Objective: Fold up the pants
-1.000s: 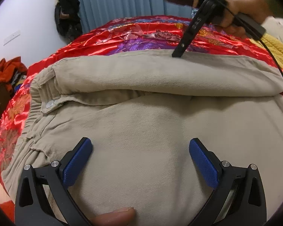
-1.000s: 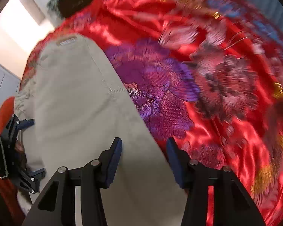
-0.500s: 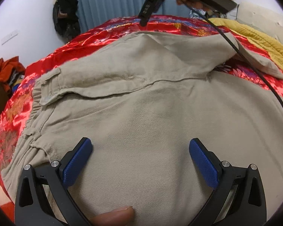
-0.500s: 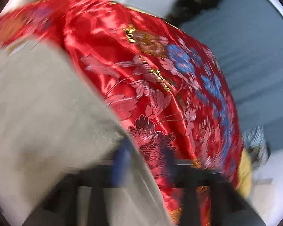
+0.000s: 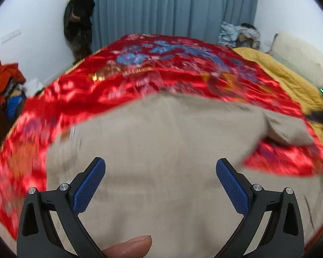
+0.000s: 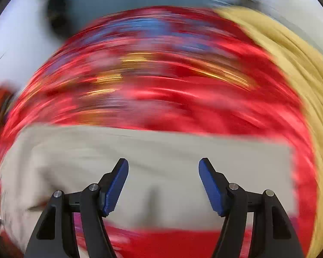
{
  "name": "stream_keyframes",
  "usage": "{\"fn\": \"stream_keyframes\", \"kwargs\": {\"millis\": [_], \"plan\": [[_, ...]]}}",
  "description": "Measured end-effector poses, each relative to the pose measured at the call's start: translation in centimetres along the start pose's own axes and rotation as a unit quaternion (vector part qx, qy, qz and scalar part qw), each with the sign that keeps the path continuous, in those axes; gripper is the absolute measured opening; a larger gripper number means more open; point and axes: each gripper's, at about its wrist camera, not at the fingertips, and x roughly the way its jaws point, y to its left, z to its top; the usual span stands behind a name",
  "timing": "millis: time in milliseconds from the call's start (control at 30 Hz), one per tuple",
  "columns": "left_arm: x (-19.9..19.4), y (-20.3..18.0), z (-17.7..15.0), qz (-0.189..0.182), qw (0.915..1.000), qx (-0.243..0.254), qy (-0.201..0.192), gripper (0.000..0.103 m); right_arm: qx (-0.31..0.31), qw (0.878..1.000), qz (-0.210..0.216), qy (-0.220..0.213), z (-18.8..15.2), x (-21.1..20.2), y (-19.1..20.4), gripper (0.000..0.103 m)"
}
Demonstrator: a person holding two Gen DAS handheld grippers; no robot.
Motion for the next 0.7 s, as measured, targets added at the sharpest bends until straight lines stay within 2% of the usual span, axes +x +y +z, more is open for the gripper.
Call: {"fn": "stream_keyframes", "kwargs": {"millis": [67, 133, 167, 233, 300, 433, 467, 500, 533, 567, 600, 633, 700], "plan": [[4.5, -0.1, 1.3, 0.033, 0.9994, 0.008, 0.006, 0.102, 0.060, 0.998, -0.035, 0.004, 0.1, 0.2, -7.2, 0.066], [8.9, 0.1, 0.6, 0.047, 0.9976, 0.035, 0.037, 0.102, 0.107, 0.994, -0.031, 0.007, 0.7, 0.7, -12.0, 0.066], [11.6, 0.3, -0.5, 0.038, 0.9950, 0.054, 0.074, 0.102, 0.117, 0.993, -0.023, 0.008, 1.2, 1.1, -13.1, 0.066], [13.7, 0.9, -2.5, 0.010, 0.9920, 0.068, 0.106, 0.102, 0.114, 0.993, -0.003, 0.017, 2.4, 2.3, -14.0, 0.066], [13.3, 1.8, -2.4, -0.018, 0.9939, 0.048, 0.097, 0.102, 0.096, 0.995, 0.007, 0.030, 3.3, 3.7, -14.4, 0.066], [13.0, 1.4, -2.8, -0.018, 0.9936, 0.057, 0.096, 0.102, 0.049, 0.995, 0.020, 0.081, 4.5, 8.1, -14.3, 0.062], [12.9, 1.2, -2.9, -0.018, 0.9936, 0.057, 0.095, 0.102, 0.040, 0.994, 0.028, 0.099, 4.6, 9.0, -14.0, 0.036], [12.8, 1.2, -2.9, -0.019, 0.9938, 0.056, 0.094, 0.102, 0.021, 0.993, 0.019, 0.113, 4.3, 9.4, -13.9, 0.004], [12.8, 1.1, -3.0, -0.019, 0.9939, 0.057, 0.092, 0.102, -0.028, 0.993, -0.035, 0.108, 5.0, 9.3, -12.8, 0.002], [12.6, 0.9, -3.2, -0.019, 0.9940, 0.059, 0.090, 0.102, -0.062, 0.992, -0.066, 0.086, 6.1, 8.5, -12.0, 0.002], [13.1, 0.9, -2.9, -0.019, 0.9938, 0.062, 0.090, 0.102, -0.099, 0.988, -0.105, 0.047, 7.6, 7.5, -10.7, 0.001], [13.5, 1.2, -2.7, -0.015, 0.9936, 0.066, 0.090, 0.102, -0.132, 0.979, -0.155, -0.004, 9.4, 6.0, -9.3, 0.001], [13.7, 1.3, -2.7, -0.011, 0.9935, 0.069, 0.090, 0.102, -0.154, 0.962, -0.216, -0.065, 11.5, 4.8, -7.5, 0.004]]}}
